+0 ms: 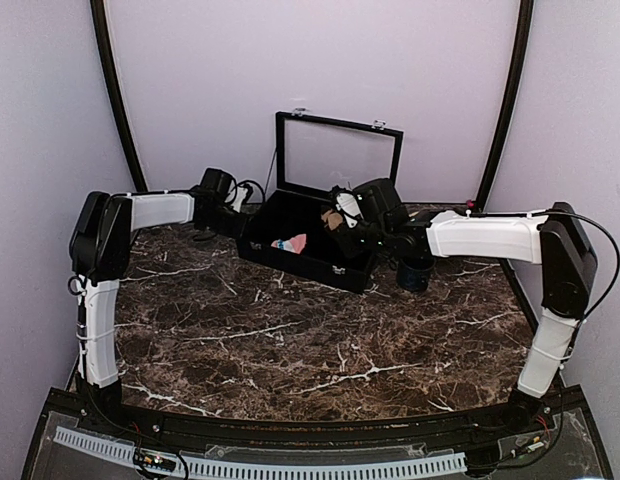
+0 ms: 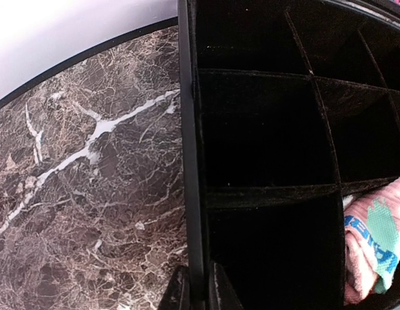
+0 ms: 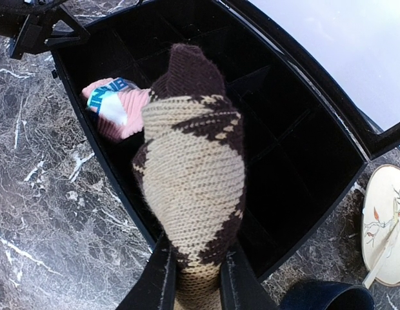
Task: Roll the socks
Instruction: Move the storage box to the center of the board, then place the sock in the storage box, then adjust the sock in the storage box.
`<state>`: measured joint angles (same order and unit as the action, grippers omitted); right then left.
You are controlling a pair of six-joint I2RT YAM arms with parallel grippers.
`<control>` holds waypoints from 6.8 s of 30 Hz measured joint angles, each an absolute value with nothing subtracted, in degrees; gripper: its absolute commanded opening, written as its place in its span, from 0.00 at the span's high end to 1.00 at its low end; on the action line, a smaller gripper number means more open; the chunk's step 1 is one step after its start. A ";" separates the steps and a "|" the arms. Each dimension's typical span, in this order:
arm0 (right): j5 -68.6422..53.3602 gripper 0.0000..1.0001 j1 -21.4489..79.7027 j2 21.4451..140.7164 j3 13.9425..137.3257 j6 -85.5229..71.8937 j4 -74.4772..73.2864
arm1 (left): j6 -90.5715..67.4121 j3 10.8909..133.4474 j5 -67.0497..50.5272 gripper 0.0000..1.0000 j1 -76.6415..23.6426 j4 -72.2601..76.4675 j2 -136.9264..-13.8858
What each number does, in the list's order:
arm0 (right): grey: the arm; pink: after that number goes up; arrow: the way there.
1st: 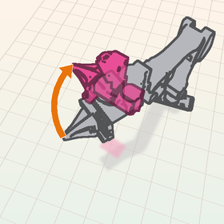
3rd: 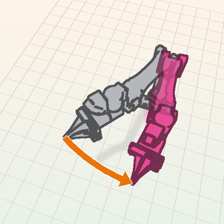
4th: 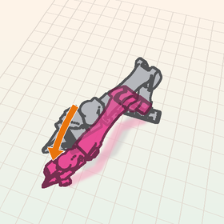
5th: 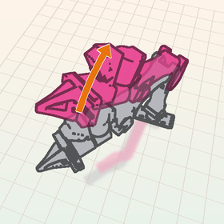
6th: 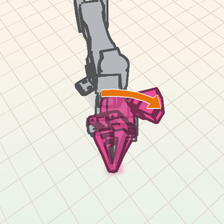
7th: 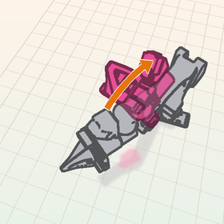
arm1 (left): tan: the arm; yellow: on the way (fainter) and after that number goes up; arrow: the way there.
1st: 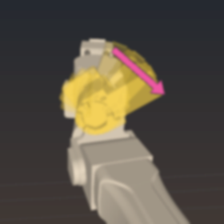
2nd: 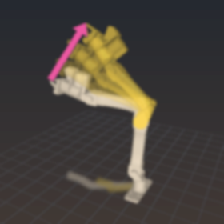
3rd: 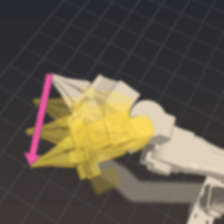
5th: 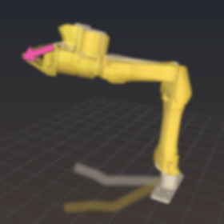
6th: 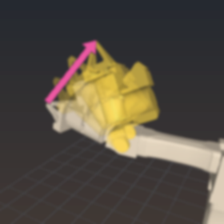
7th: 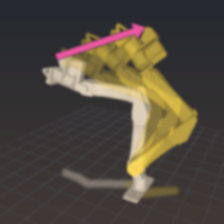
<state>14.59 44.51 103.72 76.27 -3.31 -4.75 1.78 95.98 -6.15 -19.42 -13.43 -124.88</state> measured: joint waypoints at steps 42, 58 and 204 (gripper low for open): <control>12.23 1.00 46.09 102.39 71.85 -3.31 -6.07 | -0.60 73.63 3.57 1.00 -21.78 -6.28 -110.76; 10.70 1.00 48.03 102.39 71.22 -3.75 -10.76 | -2.83 62.96 5.17 1.00 -21.78 -4.21 -102.87; 3.77 0.91 46.00 121.73 98.17 -11.90 -45.60 | -2.35 62.37 4.95 0.42 -22.46 -13.08 -96.18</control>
